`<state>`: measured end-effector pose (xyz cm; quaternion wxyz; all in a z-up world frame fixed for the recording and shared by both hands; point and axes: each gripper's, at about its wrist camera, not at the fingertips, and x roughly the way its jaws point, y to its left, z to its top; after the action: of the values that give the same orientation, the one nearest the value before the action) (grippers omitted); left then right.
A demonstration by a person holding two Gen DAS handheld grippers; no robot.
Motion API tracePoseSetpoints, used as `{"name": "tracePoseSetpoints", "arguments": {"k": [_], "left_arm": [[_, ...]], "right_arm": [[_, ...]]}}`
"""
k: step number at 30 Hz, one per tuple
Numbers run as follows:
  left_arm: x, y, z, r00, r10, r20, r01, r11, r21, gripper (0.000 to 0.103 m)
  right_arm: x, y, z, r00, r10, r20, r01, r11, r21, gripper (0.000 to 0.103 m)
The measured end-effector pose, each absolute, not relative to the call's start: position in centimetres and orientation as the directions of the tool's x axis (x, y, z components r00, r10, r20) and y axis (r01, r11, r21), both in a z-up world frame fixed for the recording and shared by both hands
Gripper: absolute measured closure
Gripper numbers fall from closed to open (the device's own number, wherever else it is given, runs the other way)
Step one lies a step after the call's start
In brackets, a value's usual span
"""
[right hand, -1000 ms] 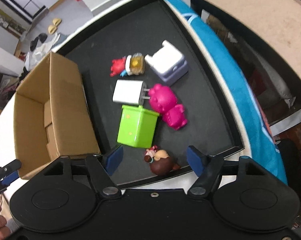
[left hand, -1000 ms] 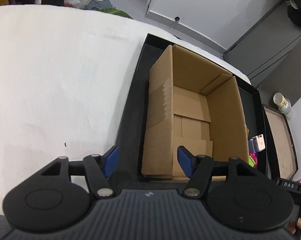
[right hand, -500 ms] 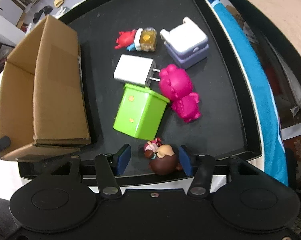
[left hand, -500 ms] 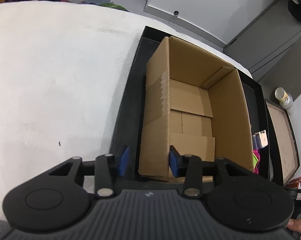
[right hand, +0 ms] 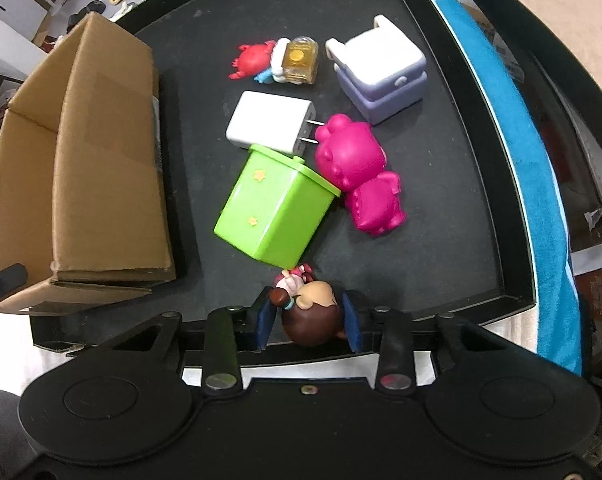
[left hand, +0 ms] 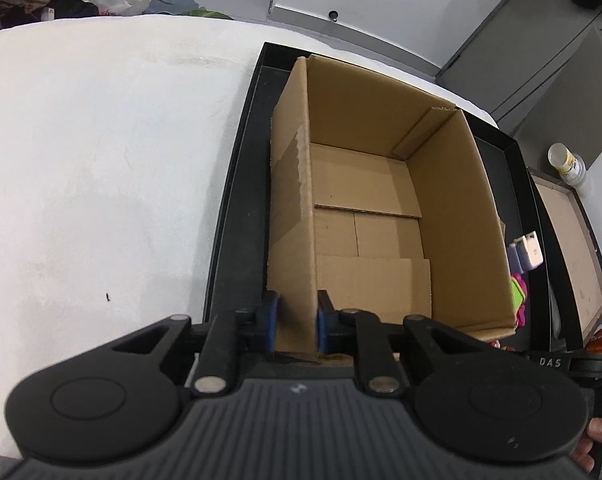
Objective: Organize rigid objects
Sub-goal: 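Close the right gripper on the doll figure's head while the left gripper grips the box wall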
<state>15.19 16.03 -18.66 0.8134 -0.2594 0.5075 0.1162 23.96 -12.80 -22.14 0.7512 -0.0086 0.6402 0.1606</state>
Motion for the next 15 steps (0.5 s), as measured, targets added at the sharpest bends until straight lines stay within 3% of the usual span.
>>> {"name": "tracePoseSetpoints", "arguments": {"k": [15], "left_arm": [[13.7,15.4,-18.3,0.457,-0.082,-0.886,-0.441,0.844,-0.305,0.085]], "right_arm": [[22.7,-13.4,-19.6,0.222,0.270,-0.937,-0.258,0.943,0.210,0.068]]}}
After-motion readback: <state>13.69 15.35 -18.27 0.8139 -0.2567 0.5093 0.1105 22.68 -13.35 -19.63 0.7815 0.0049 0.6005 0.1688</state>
